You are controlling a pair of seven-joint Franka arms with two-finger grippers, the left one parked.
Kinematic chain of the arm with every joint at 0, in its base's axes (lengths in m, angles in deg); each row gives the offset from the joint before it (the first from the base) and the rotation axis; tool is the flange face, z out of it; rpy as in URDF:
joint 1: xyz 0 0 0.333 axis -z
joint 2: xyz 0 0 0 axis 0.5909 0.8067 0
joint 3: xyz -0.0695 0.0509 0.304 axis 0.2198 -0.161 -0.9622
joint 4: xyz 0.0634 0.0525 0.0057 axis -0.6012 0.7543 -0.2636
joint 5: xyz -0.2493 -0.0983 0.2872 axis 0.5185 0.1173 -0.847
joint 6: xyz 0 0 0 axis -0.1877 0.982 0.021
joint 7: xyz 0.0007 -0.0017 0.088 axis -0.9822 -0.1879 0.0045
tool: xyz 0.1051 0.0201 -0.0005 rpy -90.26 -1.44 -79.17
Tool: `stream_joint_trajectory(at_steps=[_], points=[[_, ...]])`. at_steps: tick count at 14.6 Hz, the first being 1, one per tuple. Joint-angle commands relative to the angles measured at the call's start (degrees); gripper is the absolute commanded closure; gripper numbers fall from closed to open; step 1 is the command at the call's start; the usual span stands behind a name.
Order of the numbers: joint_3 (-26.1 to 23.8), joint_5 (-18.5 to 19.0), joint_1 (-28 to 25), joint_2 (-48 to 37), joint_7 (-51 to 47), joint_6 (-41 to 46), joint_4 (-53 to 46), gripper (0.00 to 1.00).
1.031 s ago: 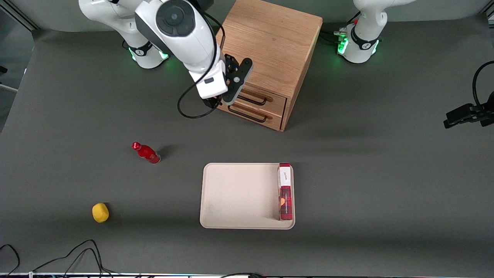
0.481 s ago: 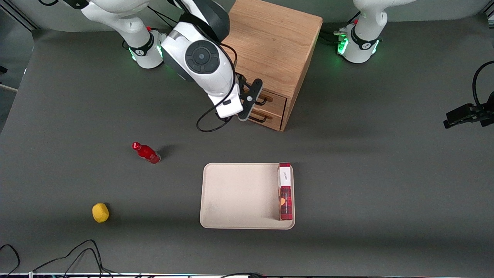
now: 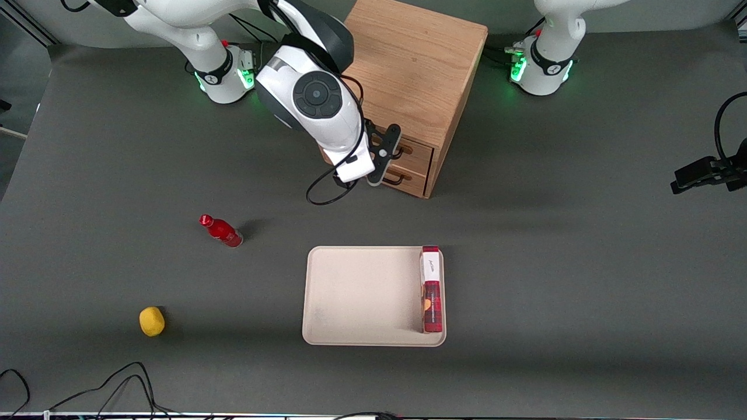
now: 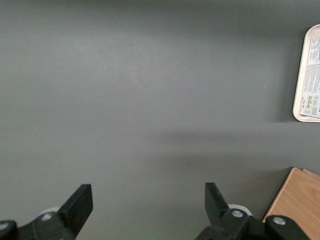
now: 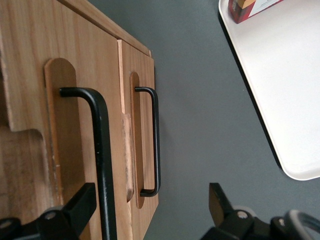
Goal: Open upper drawer
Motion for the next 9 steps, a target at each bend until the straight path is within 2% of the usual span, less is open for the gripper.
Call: stream_joint_trajectory(at_steps=[1, 5, 9], points=[[-0.1, 1.4, -0.2, 0.8, 1.1, -0.8, 0.0, 0.0], [0.1, 3.4, 0.0, 1.5, 1.9, -1.4, -0.1, 0.0], [2.0, 3.6, 0.6, 1.8, 5.0, -1.6, -0.5, 0.0]])
